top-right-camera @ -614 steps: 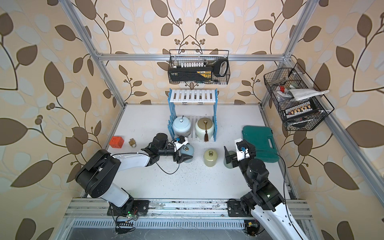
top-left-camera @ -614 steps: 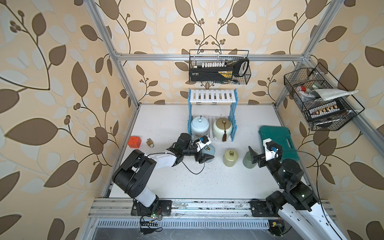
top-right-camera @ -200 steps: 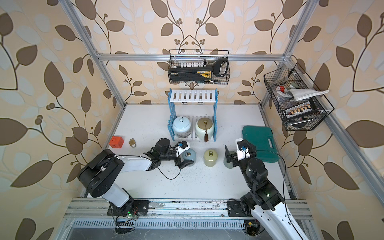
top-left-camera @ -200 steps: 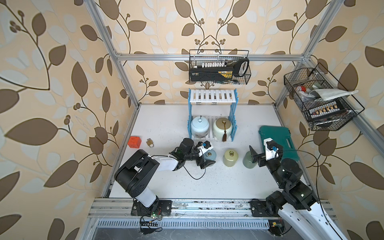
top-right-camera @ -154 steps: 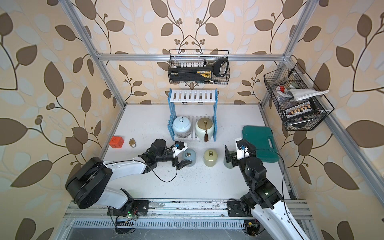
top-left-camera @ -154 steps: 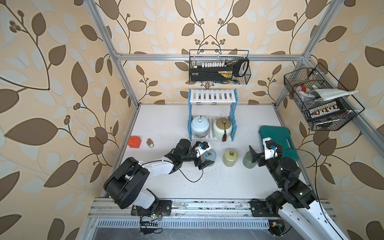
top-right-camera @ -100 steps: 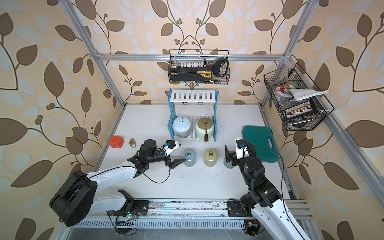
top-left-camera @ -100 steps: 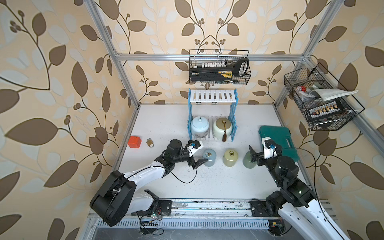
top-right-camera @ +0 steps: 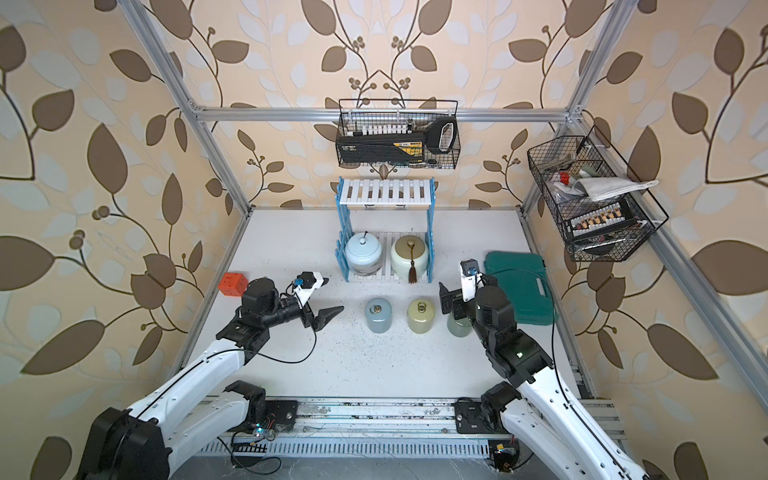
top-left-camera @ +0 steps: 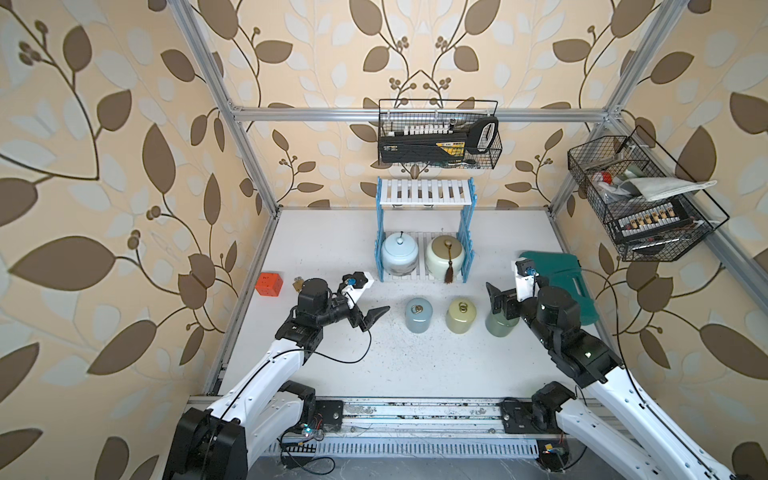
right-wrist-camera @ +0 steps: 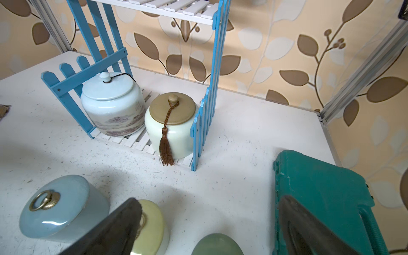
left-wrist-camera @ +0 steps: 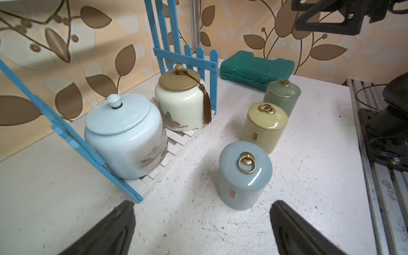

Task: Remove the tea canisters from the shelf
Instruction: Pick up the tea canister from the shelf.

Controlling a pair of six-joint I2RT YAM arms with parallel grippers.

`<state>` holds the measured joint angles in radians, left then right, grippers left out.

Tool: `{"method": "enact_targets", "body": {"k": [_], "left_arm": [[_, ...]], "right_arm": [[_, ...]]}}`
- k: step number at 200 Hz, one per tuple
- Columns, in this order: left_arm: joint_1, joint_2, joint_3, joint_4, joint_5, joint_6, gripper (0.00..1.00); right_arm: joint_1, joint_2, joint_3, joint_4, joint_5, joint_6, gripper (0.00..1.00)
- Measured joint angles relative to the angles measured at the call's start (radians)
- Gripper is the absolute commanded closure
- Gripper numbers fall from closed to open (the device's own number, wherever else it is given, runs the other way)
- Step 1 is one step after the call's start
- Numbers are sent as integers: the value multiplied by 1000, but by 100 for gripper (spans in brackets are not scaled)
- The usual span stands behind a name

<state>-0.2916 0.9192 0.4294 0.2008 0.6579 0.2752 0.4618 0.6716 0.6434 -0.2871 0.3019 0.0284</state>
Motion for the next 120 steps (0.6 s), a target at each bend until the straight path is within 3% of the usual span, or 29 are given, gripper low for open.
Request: {"method": "enact_targets", "body": {"k": [120], "left_arm": [[265,-348,64,-309,-108,-253,1]], "right_arm": [[122,515,262,161,-5,88,8]]}}
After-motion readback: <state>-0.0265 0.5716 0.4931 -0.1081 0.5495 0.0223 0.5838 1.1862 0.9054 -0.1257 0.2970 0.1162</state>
